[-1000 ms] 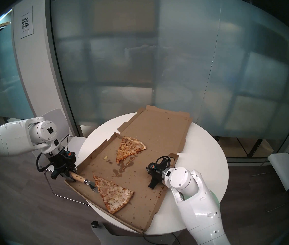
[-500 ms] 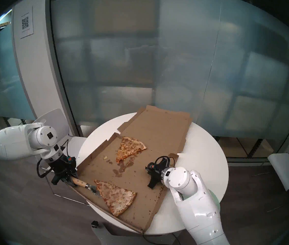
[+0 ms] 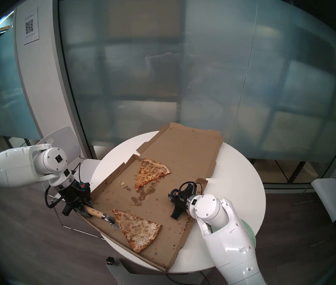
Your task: Put pizza slice onto the plate
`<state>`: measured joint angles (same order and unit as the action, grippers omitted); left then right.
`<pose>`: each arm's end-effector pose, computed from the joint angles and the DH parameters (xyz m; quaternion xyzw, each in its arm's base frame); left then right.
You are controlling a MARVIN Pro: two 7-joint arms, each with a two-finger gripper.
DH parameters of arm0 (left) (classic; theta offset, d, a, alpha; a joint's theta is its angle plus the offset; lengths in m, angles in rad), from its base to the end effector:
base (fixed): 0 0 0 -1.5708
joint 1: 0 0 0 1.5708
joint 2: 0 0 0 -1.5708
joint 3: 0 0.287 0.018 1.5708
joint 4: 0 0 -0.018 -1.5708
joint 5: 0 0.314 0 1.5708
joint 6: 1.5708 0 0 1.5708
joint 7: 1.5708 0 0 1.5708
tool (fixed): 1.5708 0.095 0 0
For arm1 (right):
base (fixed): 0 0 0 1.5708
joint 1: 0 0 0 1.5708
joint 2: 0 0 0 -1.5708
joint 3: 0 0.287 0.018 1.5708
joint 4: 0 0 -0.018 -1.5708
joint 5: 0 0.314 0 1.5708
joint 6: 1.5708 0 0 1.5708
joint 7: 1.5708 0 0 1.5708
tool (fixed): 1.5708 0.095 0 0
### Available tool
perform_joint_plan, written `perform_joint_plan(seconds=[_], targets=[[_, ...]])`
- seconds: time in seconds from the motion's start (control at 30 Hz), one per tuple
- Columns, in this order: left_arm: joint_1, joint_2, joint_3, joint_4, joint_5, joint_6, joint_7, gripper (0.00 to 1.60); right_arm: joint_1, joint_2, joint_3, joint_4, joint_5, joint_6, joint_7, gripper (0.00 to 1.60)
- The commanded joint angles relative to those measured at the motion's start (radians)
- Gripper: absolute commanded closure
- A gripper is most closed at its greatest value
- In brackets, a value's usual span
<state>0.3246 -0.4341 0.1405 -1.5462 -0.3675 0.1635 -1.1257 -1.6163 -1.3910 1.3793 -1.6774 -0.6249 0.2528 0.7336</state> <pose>0.3797 0.1121 -0.2689 0.6636 -0.7231 0.0881 0.1705 0.3748 0.0594 -0.3488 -0.7365 -0.5015 -0.4535 0.0181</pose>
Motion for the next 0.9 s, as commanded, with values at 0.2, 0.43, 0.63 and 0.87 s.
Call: perform_joint_plan(seconds=[0.2, 0.43, 0.63, 0.87], targets=[[0.0, 0.012, -0.03, 0.014, -0.127, 0.023, -0.021, 1.6, 0.0, -0.004, 0.003, -0.029, 0.003, -0.001, -0.009, 1.6], [0.004, 0.044, -0.042, -0.007, -0.161, 0.011, 0.001, 1.6, -0.001, -0.006, 0.004, -0.027, 0.005, -0.007, -0.02, 1.6], [0.01, 0.062, -0.041, -0.019, -0.169, 0.003, 0.024, 1.6, 0.007, -0.016, 0.011, -0.029, 0.012, -0.007, -0.032, 1.6], [0.017, 0.082, -0.04, -0.026, -0.185, -0.026, 0.052, 1.6, 0.034, -0.04, 0.036, -0.031, 0.034, -0.004, -0.049, 1.6]])
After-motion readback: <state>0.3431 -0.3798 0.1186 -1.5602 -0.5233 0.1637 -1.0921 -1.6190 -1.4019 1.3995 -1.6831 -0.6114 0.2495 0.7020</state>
